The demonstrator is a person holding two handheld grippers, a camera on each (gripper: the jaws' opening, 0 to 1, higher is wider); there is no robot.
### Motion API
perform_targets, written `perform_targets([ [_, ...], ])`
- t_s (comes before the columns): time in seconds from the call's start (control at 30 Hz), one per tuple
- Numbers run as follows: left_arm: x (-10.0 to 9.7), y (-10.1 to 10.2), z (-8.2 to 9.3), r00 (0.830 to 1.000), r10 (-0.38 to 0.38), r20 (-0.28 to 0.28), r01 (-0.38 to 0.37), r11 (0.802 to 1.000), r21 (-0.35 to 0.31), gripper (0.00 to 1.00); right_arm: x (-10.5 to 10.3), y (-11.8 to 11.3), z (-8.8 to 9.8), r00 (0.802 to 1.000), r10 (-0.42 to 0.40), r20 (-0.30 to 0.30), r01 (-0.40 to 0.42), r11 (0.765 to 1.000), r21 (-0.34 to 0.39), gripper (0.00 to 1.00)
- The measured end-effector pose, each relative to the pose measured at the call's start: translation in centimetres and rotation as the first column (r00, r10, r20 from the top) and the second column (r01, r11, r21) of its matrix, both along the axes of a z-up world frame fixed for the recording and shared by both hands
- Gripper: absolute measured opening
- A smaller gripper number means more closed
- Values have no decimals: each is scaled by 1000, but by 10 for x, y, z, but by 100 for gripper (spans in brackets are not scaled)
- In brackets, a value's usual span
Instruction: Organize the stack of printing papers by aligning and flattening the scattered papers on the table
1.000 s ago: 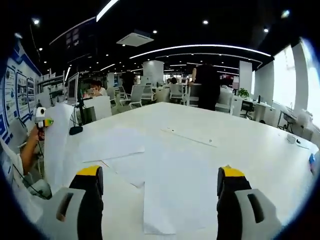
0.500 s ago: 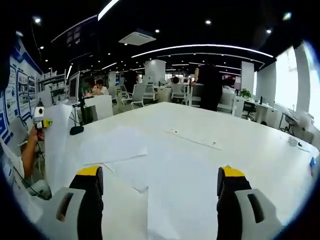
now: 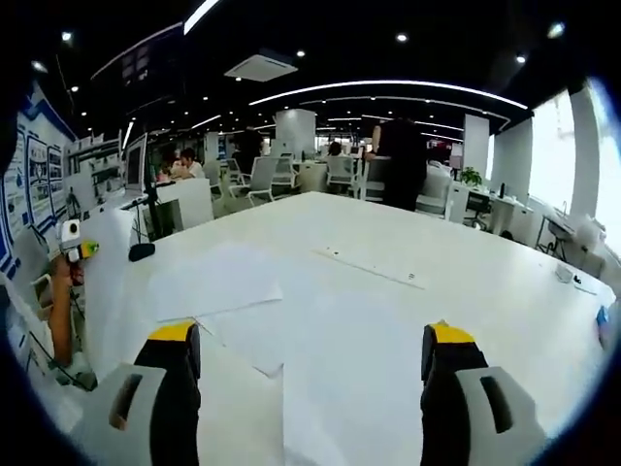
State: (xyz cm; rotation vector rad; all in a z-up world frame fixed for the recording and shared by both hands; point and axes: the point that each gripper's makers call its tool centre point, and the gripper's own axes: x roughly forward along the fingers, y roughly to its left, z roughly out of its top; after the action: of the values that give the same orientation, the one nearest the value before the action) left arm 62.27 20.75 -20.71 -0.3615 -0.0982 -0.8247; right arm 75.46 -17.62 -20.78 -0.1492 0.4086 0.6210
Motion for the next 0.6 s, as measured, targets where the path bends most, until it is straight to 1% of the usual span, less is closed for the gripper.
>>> perform_targets([
  [0.03, 1, 2, 2, 1000, 7, 9, -8, 1000, 16, 6, 1, 2, 2, 1000, 2, 4, -2, 1000, 0, 90],
  [0.13, 1, 6, 1, 1000, 25, 10, -25, 999, 26, 6, 4, 8, 5, 1000, 6, 10, -5, 1000, -8, 90],
  [0.2, 7, 14, -4, 997, 81, 3, -81, 993, 81, 6, 5, 11, 6, 1000, 11, 6, -11, 1000, -17, 90],
  [0.23, 9, 16, -5, 995, 98, 2, -97, 991, 87, 6, 5, 13, 6, 1000, 14, 5, -14, 1000, -21, 90],
  [0.27, 9, 15, -5, 996, 94, -2, -93, 992, 83, 6, 6, 15, 7, 1000, 17, 4, -17, 1000, -26, 90],
  [0.4, 16, 28, -9, 991, 134, -21, -132, 987, 86, 6, 13, 21, 15, 1000, 24, 6, -24, 999, -22, 90],
  [0.5, 19, 34, -11, 990, 135, -35, -133, 989, 62, 6, 16, 27, 21, 1000, 29, 10, -29, 999, -19, 89],
  [0.6, 23, 37, -16, 988, 147, -48, -144, 987, 68, 6, 17, 33, 26, 999, 38, 14, -38, 999, -23, 90],
])
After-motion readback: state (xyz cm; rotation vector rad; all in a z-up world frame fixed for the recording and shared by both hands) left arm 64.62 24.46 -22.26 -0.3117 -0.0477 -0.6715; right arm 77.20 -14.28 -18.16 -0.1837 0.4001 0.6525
